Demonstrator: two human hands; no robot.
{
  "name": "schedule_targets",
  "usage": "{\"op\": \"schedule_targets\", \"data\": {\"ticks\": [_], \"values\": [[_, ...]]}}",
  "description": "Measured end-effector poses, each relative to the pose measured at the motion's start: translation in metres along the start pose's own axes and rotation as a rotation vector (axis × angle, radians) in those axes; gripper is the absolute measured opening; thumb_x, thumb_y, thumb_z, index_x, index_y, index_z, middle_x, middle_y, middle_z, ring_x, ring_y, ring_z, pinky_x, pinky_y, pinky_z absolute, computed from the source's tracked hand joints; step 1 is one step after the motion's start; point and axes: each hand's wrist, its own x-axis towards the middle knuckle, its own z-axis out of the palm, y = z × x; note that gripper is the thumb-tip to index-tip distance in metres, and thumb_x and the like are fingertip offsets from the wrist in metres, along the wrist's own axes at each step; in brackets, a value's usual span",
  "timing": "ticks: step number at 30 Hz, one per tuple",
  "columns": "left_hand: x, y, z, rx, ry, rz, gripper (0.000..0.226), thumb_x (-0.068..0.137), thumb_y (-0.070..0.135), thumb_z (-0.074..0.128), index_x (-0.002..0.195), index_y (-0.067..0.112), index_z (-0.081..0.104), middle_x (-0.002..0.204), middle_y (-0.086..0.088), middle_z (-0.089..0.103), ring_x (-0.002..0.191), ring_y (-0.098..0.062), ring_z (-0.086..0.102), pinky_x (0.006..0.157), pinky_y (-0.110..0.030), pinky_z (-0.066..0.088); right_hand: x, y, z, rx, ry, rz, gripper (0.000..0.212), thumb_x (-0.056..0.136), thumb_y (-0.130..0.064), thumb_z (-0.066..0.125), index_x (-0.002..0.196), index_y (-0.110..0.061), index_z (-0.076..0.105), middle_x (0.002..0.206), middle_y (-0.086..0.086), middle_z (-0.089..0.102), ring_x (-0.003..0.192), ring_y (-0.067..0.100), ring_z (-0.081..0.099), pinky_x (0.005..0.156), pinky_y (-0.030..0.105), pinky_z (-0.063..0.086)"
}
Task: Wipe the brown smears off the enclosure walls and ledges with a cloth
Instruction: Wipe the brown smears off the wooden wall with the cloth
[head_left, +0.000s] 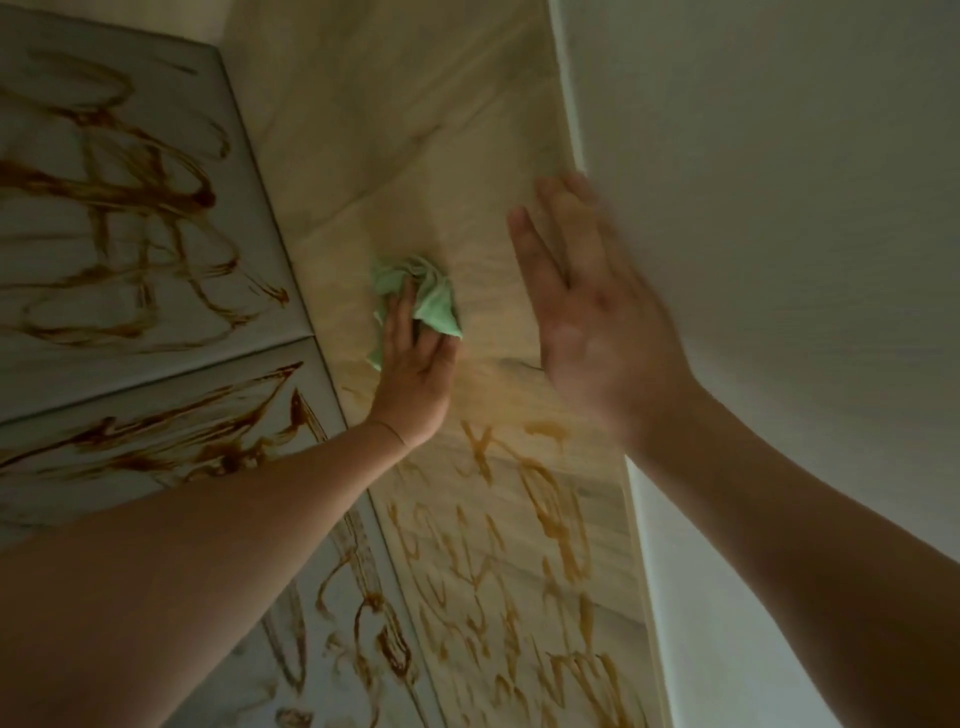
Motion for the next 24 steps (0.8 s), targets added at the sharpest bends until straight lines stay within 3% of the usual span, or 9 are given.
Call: {"op": "schedule_targets", "data": {"ticks": [1,3,5,7,10,13,17,22,24], "values": [[0.001,0.014,-0.004,-0.058,0.007,-0.033,0.058,0.100,-0.003,0.038,0.157,0.006,0.029,0.167,-0.017,0.019,0.155,-0.051,0.007,0.121,-0.069,0.014,0.004,-0.001,0.003,0.027,0.012,0.019,0.054,0.110,-0.010,0.012,0.152,0.007,0.042,0.159,0.033,0.034,0.152,0.049,0.023,0.124,0.049,0.030],[0.000,0.058,-0.014,-0.182,-0.076,-0.103,0.061,0.107,0.024,0.031,0.166,0.023,0.017,0.173,-0.003,-0.003,0.158,-0.038,-0.008,0.127,-0.059,0.000,0.010,-0.003,0.009,0.030,0.040,0.048,0.050,0.113,-0.017,0.021,0.156,0.006,0.035,0.162,0.034,0.026,0.154,0.051,0.015,0.126,0.046,0.023],[-0.011,0.072,-0.014,-0.224,-0.127,0.009,0.059,0.109,0.047,0.019,0.165,0.038,0.003,0.172,0.007,-0.017,0.158,-0.029,-0.017,0.127,-0.052,-0.008,0.017,-0.005,0.016,0.050,0.079,0.061,0.049,0.108,-0.002,0.034,0.157,0.005,0.032,0.162,0.034,0.024,0.154,0.051,0.014,0.127,0.044,0.020],[-0.010,0.037,-0.003,-0.146,-0.111,0.078,0.055,0.111,0.042,0.024,0.164,0.032,0.016,0.173,0.002,-0.011,0.159,-0.032,-0.011,0.126,-0.061,0.001,0.019,-0.006,0.019,0.128,0.105,0.068,0.048,0.107,0.001,0.026,0.153,0.008,0.038,0.159,0.035,0.030,0.153,0.050,0.020,0.125,0.053,0.029],[0.010,-0.016,-0.004,-0.106,-0.087,-0.194,0.043,0.105,0.009,0.043,0.146,0.021,0.037,0.172,-0.014,0.006,0.157,-0.042,-0.001,0.121,-0.070,0.014,0.018,-0.005,0.020,0.209,0.128,0.064,0.056,0.095,0.018,0.033,0.148,0.009,0.046,0.155,0.034,0.039,0.152,0.047,0.026,0.117,0.058,0.037],[0.024,0.002,-0.027,-0.354,-0.077,-0.475,0.055,0.109,0.038,0.024,0.162,0.029,0.021,0.173,0.002,0.000,0.159,-0.030,-0.004,0.126,-0.060,0.009,0.020,-0.006,0.021,0.208,0.121,0.063,0.061,0.088,0.022,0.038,0.146,0.008,0.050,0.154,0.035,0.038,0.152,0.049,0.025,0.117,0.060,0.035],[0.049,0.055,-0.046,-0.409,-0.047,-0.139,0.055,0.105,0.050,0.010,0.155,0.058,-0.010,0.164,0.026,-0.024,0.156,-0.016,-0.022,0.127,-0.042,-0.011,0.020,-0.006,0.020,0.235,0.132,0.093,0.053,0.095,0.013,0.035,0.146,0.006,0.052,0.157,0.035,0.032,0.153,0.051,0.021,0.115,0.059,0.040],[0.116,-0.018,-0.044,-0.185,0.084,-0.383,0.057,0.104,0.013,0.021,0.160,0.009,0.028,0.170,-0.019,0.000,0.157,-0.042,-0.004,0.128,-0.053,0.001,0.019,-0.007,0.021,0.166,0.139,0.056,0.064,0.086,0.023,0.040,0.147,0.007,0.049,0.157,0.034,0.034,0.152,0.053,0.021,0.116,0.058,0.039],[0.126,-0.023,-0.047,-0.253,0.063,-0.538,0.051,0.110,0.012,0.025,0.161,0.009,0.027,0.171,-0.010,-0.002,0.158,-0.039,-0.004,0.128,-0.048,-0.002,0.021,-0.006,0.021,0.134,0.120,0.070,0.064,0.086,0.021,0.037,0.148,0.008,0.047,0.158,0.034,0.033,0.152,0.053,0.020,0.119,0.058,0.035]]}}
